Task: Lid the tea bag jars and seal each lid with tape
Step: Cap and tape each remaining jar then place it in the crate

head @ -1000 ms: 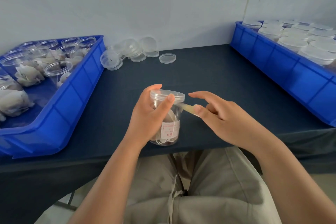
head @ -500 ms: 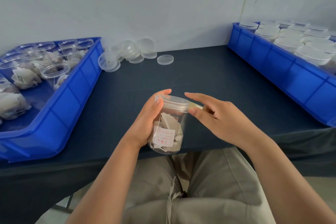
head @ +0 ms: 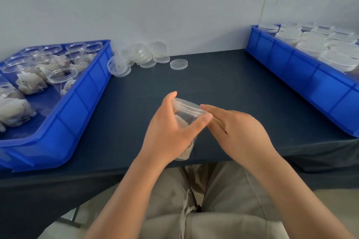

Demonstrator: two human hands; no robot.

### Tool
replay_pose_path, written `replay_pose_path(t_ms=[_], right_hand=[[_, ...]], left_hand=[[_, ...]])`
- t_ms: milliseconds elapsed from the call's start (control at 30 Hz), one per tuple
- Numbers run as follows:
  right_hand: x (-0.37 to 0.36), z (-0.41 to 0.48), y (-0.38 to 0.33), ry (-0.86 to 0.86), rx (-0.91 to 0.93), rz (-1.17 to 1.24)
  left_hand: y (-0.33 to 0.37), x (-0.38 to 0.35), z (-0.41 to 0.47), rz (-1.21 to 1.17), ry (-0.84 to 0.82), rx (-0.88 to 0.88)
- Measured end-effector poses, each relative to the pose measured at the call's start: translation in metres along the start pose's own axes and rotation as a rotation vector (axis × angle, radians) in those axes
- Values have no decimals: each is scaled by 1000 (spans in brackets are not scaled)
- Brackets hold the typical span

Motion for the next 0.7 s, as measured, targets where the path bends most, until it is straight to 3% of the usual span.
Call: replay_pose_path(t_ms=[133,367,467,700], right_hand=[[-1,-3,-7,5,13,51],[-14,0,1,-330,22,369],[-6,2,2,-291,83,354],[0,12,23,-231,35,260]], left_hand=[[-5,4,1,-68,84,29],[-21,19,12,-174,110,55],[-26,26,16,-201,57,42],[-34,19,24,-393,-215,17]])
Point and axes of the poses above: each hand's wrist, its own z-axis towards the middle knuckle, its own x-axis out of the back of the hand, y = z × x, the point moved 5 cm from there along z, towards the middle knuckle, and after that the axes turned 7 degrees about -y, right-handed, at the moved point
